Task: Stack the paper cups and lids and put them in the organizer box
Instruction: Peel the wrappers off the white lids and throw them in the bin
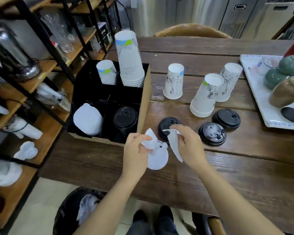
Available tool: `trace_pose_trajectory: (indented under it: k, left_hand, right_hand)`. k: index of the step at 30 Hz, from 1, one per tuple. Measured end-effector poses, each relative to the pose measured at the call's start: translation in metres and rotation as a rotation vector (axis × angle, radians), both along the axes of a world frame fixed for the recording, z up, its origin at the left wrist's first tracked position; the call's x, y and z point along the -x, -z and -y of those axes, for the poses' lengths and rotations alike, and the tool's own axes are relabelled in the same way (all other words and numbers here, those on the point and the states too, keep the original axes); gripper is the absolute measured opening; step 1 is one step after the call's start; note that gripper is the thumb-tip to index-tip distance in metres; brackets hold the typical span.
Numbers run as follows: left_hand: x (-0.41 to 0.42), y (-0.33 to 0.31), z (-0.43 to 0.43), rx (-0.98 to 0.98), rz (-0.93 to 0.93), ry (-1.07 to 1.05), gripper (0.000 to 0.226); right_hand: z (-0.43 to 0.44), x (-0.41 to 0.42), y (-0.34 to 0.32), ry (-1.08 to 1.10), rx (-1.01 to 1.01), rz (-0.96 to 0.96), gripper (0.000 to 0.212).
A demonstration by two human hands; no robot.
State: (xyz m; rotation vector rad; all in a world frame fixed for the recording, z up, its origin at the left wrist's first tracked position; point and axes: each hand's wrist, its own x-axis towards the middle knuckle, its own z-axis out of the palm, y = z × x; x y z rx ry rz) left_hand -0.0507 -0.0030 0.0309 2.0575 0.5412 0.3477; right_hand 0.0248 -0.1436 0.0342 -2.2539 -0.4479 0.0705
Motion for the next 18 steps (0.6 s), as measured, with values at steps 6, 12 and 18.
trace_pose_trajectory:
  k: [6,12,18]
  left_hand:
    - [0.049,-0.018,-0.043,0.177,0.036,-0.272,0.021]
    - [0.129,-0.016,-0.097,0.314,0.047,-0.519,0.021]
    - [0.237,0.005,-0.146,0.392,0.026,-0.702,0.021]
  right_hand:
    - [-0.037,0.031,-0.019,-0.131,-0.062,-0.102,0.025]
    - [-0.089,0.080,-0.027,-0.338,-0.088,-0.178,0.025]
    - [-0.159,0.168,-0.008,-0.560,-0.039,-0.218,0.039]
